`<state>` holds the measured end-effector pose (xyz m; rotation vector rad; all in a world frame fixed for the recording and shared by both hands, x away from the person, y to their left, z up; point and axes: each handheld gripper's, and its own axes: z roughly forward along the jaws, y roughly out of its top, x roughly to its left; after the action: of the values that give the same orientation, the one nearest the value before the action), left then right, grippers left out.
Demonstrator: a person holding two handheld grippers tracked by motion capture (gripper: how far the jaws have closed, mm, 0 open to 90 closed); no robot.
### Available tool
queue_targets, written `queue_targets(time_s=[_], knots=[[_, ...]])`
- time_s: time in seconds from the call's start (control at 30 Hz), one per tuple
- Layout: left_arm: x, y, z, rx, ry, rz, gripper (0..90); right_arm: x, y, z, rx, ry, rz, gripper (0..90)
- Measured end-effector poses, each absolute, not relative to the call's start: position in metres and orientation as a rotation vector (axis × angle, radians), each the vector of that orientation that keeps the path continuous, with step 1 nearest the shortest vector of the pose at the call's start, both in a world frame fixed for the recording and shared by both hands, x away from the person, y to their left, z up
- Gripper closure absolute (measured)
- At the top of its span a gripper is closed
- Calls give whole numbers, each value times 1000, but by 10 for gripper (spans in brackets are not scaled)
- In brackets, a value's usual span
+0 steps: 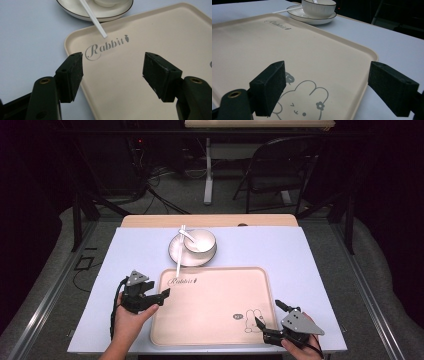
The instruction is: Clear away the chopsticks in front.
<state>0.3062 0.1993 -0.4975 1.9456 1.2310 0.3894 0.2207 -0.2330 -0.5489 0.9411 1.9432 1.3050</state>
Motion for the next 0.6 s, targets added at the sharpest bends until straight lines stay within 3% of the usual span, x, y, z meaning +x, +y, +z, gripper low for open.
queue_targets(time_s=[0.17, 0.4, 0.6], knots=[[318, 196, -491, 1929, 1240, 379, 328, 221, -233, -549, 949, 1944, 1306, 143], [340, 200, -484, 1894, 1263, 363, 424, 221, -233, -550, 953, 1952, 1298, 143], [357, 202, -476, 1902, 1277, 385, 430, 221, -233, -550, 960, 1953, 1299, 143]])
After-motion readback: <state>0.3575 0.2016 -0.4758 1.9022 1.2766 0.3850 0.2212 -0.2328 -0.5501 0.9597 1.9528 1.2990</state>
